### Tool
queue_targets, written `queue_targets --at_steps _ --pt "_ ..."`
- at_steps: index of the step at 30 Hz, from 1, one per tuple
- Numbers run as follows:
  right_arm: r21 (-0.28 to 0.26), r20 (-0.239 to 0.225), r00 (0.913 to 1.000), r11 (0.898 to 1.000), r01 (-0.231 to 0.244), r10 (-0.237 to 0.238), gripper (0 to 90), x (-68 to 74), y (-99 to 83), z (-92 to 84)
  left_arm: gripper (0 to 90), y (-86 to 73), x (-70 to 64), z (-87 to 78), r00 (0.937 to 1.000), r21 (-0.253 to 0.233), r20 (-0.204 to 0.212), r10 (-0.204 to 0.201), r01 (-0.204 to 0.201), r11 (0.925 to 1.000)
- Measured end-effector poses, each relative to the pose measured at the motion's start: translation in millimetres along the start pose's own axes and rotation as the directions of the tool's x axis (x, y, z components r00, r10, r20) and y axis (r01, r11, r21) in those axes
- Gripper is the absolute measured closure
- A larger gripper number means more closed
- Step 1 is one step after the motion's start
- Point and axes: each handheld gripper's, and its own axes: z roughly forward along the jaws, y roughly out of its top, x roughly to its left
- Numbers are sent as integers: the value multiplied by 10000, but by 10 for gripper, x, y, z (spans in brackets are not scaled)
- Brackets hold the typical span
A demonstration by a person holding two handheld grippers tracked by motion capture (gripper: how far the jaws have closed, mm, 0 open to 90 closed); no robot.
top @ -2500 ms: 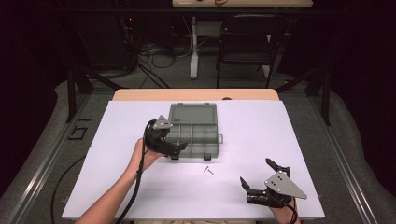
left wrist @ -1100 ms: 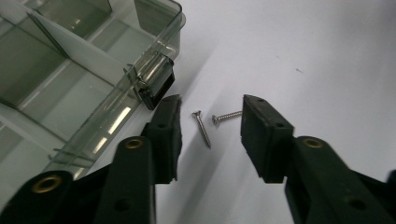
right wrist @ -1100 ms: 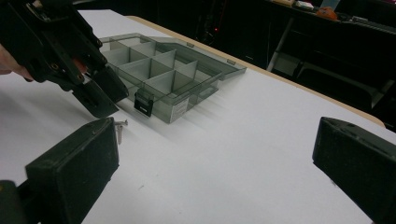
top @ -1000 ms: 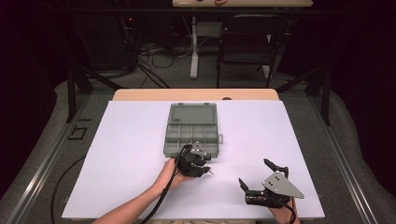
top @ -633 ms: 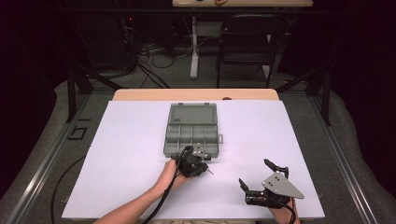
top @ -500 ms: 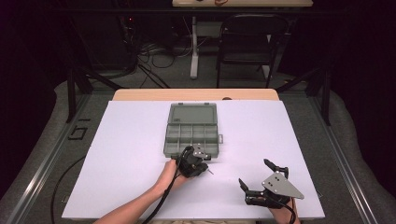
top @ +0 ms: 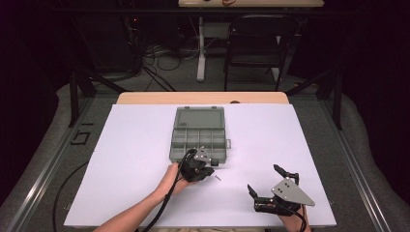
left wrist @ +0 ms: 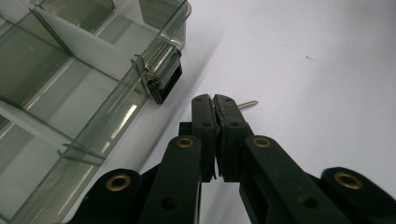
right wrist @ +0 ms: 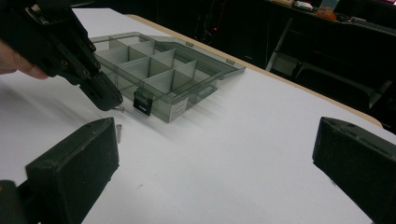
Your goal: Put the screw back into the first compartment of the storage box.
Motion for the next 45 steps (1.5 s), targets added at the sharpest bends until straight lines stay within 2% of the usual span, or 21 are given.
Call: queue_targets --at_steps 6,7,9,14,16,17,22,25,26,31,33,35,37,38,39,43,45 --pt "-13 -7 10000 10000 -5 5 0 -3 -3 6 875 1 58 -154 10000 -206 69 -60 62 9998" --pt "-13 -7 10000 10000 -5 5 0 -3 -3 6 875 4 75 -184 10000 -114 59 8 -7 9999" --pt "2 -1 10000 10000 2 -2 0 -1 -3 6 875 6 101 -240 9999 -200 133 -93 96 9998" --pt "-12 -4 10000 10000 -7 7 0 0 -1 4 874 19 185 -428 9998 -465 -4 -200 200 9987" --pt "-8 6 10000 10000 -14 14 0 -1 -1 6 875 19 202 -457 9996 -508 -1 -283 283 9983" --pt "-2 9 10000 10000 -11 11 0 -3 -2 7 875 25 264 -547 9993 -598 -130 -341 333 9977" --pt "-15 4 10000 10000 -24 24 0 0 -2 3 875 33 345 -694 9980 -932 -306 -544 514 9943" --pt "-25 -30 10000 10000 26 -26 0 1 -2 7 875 43 454 -842 9955 -1255 -597 -729 650 9900" --pt "-34 -28 10000 10000 23 -23 0 4 -2 11 874 43 471 -859 9940 -1405 -642 -884 787 9869" --pt "41 17 10000 10000 60 -60 0 8 -1 16 874 41 585 -941 9907 -1669 -776 -1114 973 9812" --pt "-1 65 10000 10000 54 -54 0 7 -3 19 874 41 614 -959 9902 -1644 -853 -1107 956 9817" --pt "-81 63 10000 10000 25 -24 0 7 -4 24 875 39 671 -983 9861 -1793 -1044 -1294 1093 9777" --pt "-169 74 10000 9999 13 -12 0 7 -7 31 874 39 718 -995 9849 -1909 -1076 -1355 1133 9751" --pt "52 -35 10000 10000 49 -49 0 1 -1 16 874 41 740 -1002 9835 -1955 -1054 -1471 1246 9728" --pt "-146 53 10000 9999 2 -1 0 9 -7 36 874 46 770 -998 9814 -2039 -1170 -1523 1264 9708" --pt "-132 35 10000 9999 38 -38 0 12 -7 35 874 59 847 -988 9783 -2083 -1242 -1658 1377 9683" --pt "107 -120 9999 9999 63 -62 0 3 0 15 874 62 912 -962 9740 -2027 -1453 -1737 1426 9688"
